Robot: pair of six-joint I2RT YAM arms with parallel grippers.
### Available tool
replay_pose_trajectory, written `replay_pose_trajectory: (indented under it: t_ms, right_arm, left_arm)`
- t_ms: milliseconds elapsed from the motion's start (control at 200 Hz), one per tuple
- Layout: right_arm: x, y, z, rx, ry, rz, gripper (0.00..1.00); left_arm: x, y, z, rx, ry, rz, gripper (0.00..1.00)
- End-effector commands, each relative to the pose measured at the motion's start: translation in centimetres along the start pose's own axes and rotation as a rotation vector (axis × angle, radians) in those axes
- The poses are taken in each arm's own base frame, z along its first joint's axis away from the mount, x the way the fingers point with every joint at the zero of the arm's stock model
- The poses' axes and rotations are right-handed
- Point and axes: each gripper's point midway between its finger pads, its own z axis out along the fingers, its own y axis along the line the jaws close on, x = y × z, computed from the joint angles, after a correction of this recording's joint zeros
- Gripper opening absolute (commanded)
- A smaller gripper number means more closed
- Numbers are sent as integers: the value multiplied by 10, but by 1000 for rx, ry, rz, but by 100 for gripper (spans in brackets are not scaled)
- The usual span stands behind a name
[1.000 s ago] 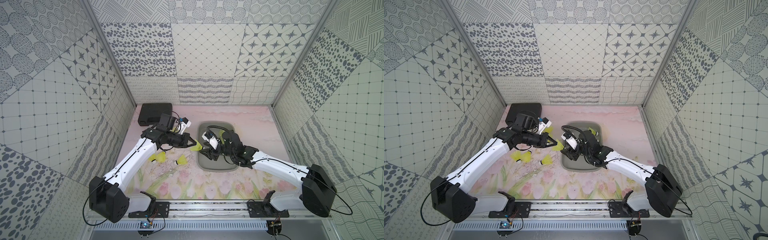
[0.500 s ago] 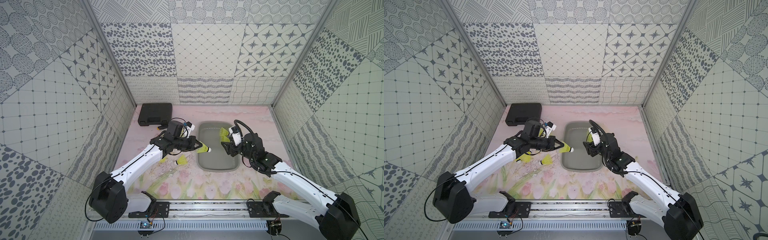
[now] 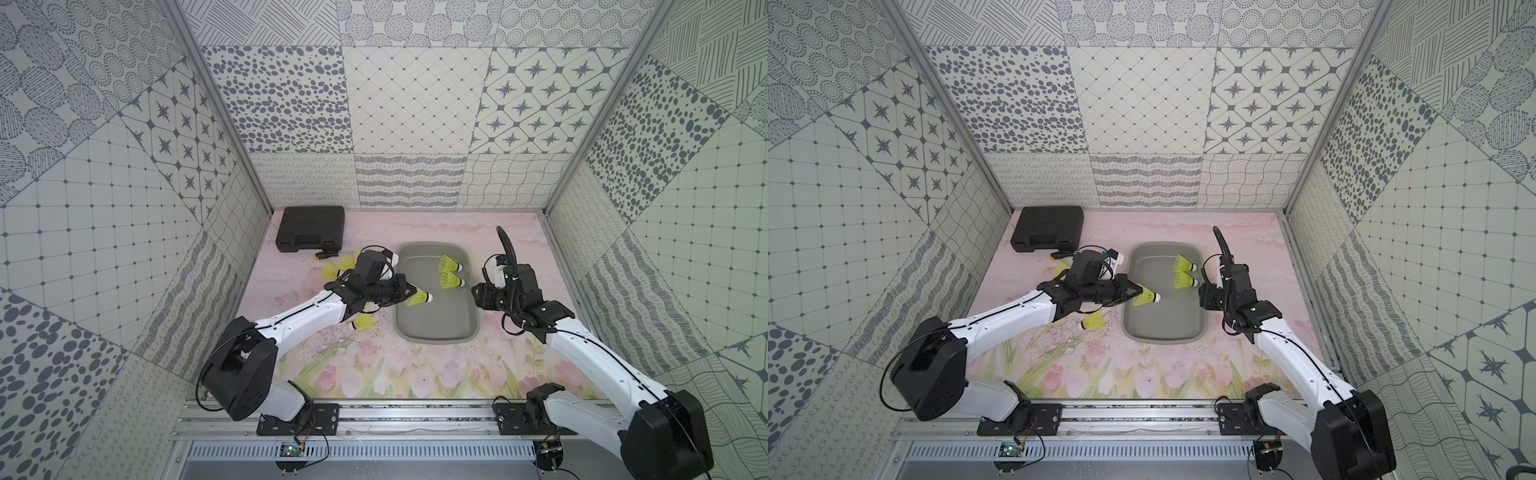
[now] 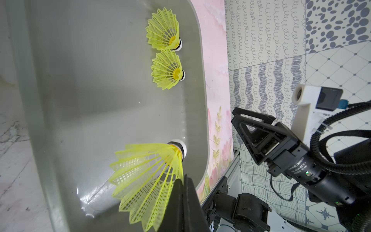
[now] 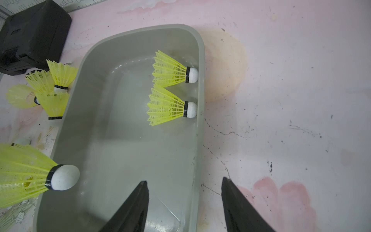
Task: Put the shuttlecocks into the storage box
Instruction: Place the shuttlecock in the storage box.
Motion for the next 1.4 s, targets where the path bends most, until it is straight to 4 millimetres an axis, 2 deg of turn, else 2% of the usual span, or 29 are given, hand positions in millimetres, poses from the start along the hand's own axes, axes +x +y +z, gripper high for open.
replay_pose_trajectory:
  t_ms: [0, 230, 510, 891, 1396]
  right_arm:
    - [14, -6, 7, 11, 46, 43, 60]
    - [23, -9, 17, 1, 80, 47, 53]
    - [25, -11, 25, -1, 91, 58, 48]
    - [28, -5, 36, -34, 113, 69, 45]
    - [35, -2, 39, -57, 145, 70, 43]
  left_arm:
    - [-21, -20, 21, 62, -107, -15, 0]
    - [-13, -23, 60, 83, -65, -30, 0]
    - [-8, -19, 94, 88, -27, -55, 0]
    - [-5, -8, 120, 106, -3, -108, 0]
    - [-8, -13, 138, 146, 15, -127, 0]
